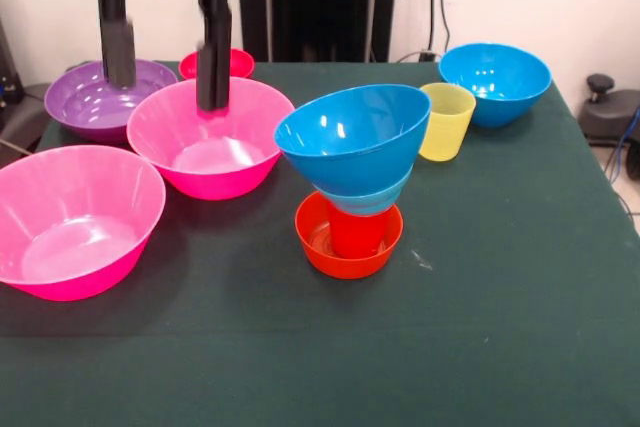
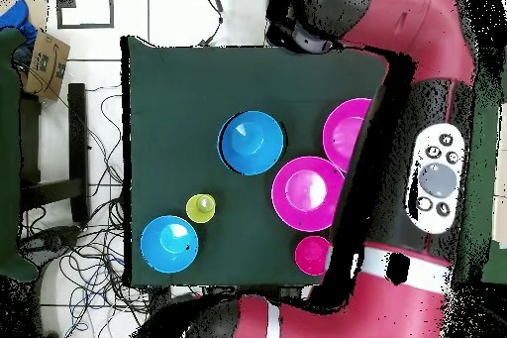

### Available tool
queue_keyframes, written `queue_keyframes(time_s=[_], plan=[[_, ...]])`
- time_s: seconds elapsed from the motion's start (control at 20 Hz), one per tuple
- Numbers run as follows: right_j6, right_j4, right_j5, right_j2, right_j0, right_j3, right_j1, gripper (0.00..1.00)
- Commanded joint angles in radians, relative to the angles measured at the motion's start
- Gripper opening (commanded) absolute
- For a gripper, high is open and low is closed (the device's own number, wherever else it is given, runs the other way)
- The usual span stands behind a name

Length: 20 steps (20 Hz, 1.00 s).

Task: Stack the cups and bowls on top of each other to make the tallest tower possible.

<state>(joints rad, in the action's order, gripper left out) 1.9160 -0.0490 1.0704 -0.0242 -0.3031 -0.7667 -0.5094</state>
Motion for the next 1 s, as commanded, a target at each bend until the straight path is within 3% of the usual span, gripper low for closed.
queue_keyframes(time_s=[0.05, 0.15, 0.5, 0.6, 0.85, 1.0], plan=[[-0.209, -0.090, -0.052, -0.124, 0.017, 0.088, 0.171, 1.00], [-0.271, -0.096, -0.004, -0.144, 0.020, 0.165, 0.220, 1.00], [-0.280, -0.131, 0.114, -0.121, 0.062, 0.348, 0.291, 1.00], [-0.301, -0.150, 0.176, -0.095, 0.068, 0.378, 0.288, 1.00], [-0.393, -0.225, 0.412, -0.059, 0.076, 0.581, 0.332, 1.00], [-0.406, -0.241, 0.481, -0.067, 0.079, 0.633, 0.333, 1.00]])
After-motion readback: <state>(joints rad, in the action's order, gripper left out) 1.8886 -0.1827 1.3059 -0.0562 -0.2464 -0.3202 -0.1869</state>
